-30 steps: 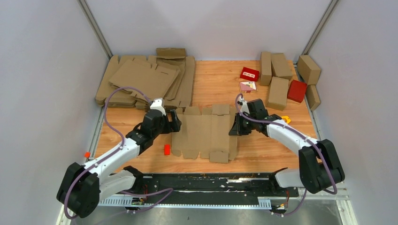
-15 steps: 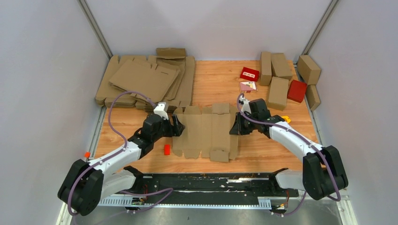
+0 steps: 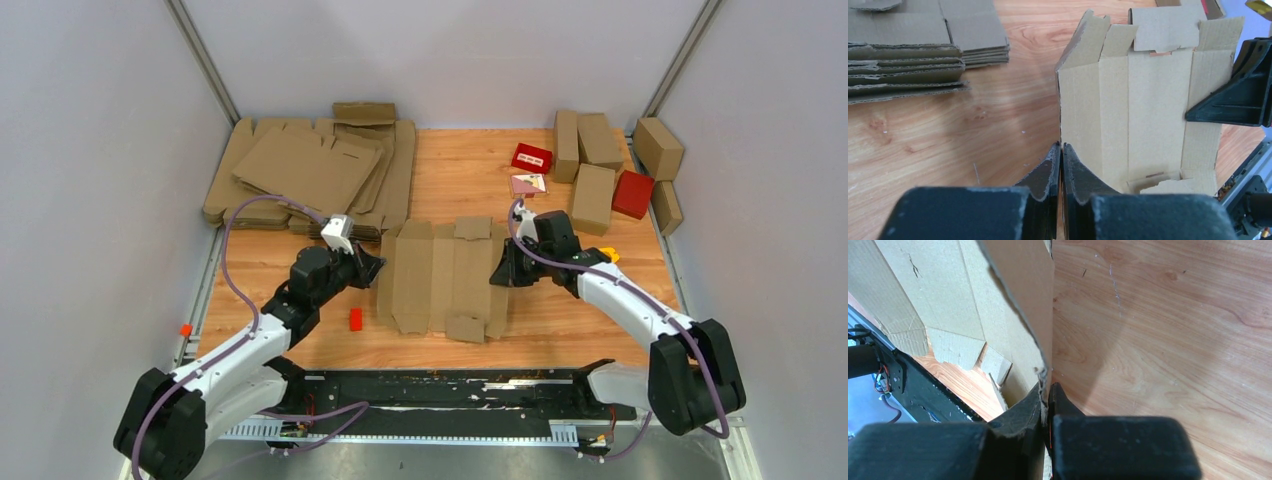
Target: Fold the paper box
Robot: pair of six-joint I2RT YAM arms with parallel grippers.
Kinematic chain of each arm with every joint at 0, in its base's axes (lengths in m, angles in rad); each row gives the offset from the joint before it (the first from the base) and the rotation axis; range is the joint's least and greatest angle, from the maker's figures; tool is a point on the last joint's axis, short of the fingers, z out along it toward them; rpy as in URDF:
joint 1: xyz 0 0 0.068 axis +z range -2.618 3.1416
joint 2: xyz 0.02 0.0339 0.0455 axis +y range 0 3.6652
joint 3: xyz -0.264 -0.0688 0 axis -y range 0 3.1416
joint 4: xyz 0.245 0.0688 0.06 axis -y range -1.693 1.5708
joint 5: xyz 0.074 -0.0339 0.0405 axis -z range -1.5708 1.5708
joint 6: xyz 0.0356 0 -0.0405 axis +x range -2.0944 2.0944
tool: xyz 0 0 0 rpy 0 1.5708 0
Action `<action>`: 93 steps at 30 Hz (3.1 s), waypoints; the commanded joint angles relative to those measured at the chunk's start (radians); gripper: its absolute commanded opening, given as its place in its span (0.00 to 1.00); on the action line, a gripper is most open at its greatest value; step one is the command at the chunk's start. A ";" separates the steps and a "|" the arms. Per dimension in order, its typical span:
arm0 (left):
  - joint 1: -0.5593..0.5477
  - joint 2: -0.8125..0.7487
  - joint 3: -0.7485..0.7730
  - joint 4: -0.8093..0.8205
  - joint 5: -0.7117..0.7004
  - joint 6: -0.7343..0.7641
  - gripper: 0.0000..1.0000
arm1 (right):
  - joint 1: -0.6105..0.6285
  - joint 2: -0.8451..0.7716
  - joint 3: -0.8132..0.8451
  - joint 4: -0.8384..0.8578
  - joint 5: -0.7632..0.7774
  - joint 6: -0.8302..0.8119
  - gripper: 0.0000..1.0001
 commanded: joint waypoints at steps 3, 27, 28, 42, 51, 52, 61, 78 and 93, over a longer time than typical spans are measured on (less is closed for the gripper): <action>0.000 -0.025 0.020 -0.009 0.022 0.045 0.06 | 0.001 -0.045 -0.003 0.052 0.008 -0.013 0.05; 0.006 0.195 0.067 -0.058 -0.025 0.049 0.94 | 0.001 -0.213 -0.063 0.098 -0.062 -0.048 0.10; 0.008 0.221 0.072 -0.039 -0.006 0.045 0.94 | 0.001 -0.215 -0.066 0.104 -0.063 -0.046 0.10; 0.036 0.356 0.037 0.365 0.284 -0.089 0.23 | 0.001 -0.185 -0.075 0.083 0.016 -0.014 0.11; 0.036 0.161 0.089 0.154 0.236 0.066 0.00 | 0.001 -0.135 -0.057 0.094 0.087 0.006 0.46; 0.035 0.135 0.081 0.156 0.227 0.072 0.00 | 0.001 -0.132 -0.058 0.098 0.089 0.013 0.55; 0.031 -0.016 -0.064 0.321 0.191 0.114 0.00 | 0.001 -0.148 -0.110 0.123 0.123 0.029 0.95; 0.001 -0.114 -0.150 0.425 0.233 0.155 0.00 | 0.160 -0.048 -0.027 0.045 0.452 0.059 0.90; -0.026 -0.158 -0.163 0.375 0.114 0.187 0.00 | 0.228 -0.402 -0.155 0.114 0.496 0.090 0.64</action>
